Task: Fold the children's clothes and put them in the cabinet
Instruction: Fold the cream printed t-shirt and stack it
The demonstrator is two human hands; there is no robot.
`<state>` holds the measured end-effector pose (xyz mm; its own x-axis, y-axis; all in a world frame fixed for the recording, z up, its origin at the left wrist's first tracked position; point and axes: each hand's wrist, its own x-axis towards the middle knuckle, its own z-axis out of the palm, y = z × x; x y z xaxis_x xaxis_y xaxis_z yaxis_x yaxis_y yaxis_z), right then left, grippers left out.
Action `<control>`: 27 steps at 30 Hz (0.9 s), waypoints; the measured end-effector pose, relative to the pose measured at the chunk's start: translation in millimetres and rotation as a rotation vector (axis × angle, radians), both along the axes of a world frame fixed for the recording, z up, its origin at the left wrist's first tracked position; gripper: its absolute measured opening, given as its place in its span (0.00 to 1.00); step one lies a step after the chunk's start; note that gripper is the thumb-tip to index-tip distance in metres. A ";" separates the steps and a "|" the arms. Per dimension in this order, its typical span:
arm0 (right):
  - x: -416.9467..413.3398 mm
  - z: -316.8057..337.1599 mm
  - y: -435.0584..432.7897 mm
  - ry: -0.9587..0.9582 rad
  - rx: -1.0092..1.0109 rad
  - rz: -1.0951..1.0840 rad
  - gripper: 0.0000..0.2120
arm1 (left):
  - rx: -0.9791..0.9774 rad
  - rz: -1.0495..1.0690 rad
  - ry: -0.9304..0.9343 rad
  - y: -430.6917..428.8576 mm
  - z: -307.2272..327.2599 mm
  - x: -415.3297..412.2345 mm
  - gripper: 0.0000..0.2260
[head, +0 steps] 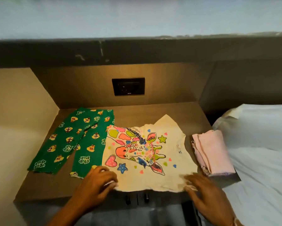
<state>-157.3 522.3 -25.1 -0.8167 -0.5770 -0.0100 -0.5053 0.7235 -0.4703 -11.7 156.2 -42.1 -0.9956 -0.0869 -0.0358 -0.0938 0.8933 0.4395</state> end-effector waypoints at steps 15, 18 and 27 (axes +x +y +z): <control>-136.2 -60.1 -108.2 0.147 0.282 0.185 0.36 | -0.275 0.183 -0.080 -10.1 -42.4 -123.2 0.32; -135.3 -51.1 -112.1 0.129 0.269 0.170 0.34 | -0.254 0.170 -0.067 -6.2 -34.2 -128.5 0.31; -21.0 -51.2 -4.0 0.219 0.020 0.252 0.24 | -0.254 -0.079 0.121 -11.6 -24.8 -2.5 0.29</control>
